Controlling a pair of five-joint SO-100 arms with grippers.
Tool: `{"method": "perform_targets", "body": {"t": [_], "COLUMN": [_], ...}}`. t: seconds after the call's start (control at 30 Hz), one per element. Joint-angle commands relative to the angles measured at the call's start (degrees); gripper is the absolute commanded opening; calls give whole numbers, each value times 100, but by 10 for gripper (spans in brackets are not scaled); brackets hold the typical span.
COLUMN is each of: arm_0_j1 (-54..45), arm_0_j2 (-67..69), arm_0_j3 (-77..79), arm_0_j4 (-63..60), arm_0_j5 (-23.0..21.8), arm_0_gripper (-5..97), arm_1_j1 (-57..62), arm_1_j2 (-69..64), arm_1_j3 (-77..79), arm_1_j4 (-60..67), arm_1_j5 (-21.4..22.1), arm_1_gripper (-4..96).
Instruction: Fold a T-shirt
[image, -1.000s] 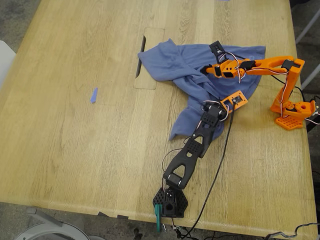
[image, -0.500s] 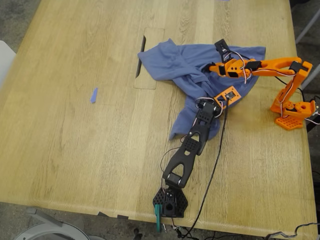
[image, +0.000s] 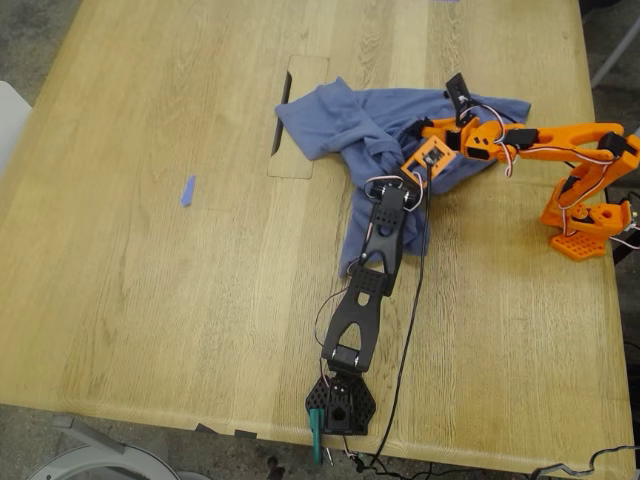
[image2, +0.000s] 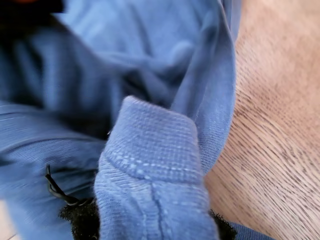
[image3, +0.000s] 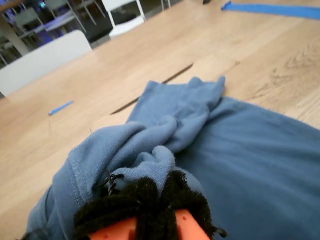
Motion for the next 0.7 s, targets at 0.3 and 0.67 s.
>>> {"method": "perform_targets", "body": {"t": [0.3, 0.67], "arm_0_j1": [-105, -70], "arm_0_j2": [2628, 3612], "arm_0_j3": [-202, -193], "arm_0_j4": [545, 1283], "arm_0_j5": [-105, -79], "arm_0_gripper": [0, 0], "arm_1_j1": [-141, -123], "arm_1_j2": [1318, 2663], "arm_1_j3": [176, 650], "arm_1_j4": [-826, -1327], "arm_1_j5": [-70, -167], "arm_1_gripper": [0, 0]}}
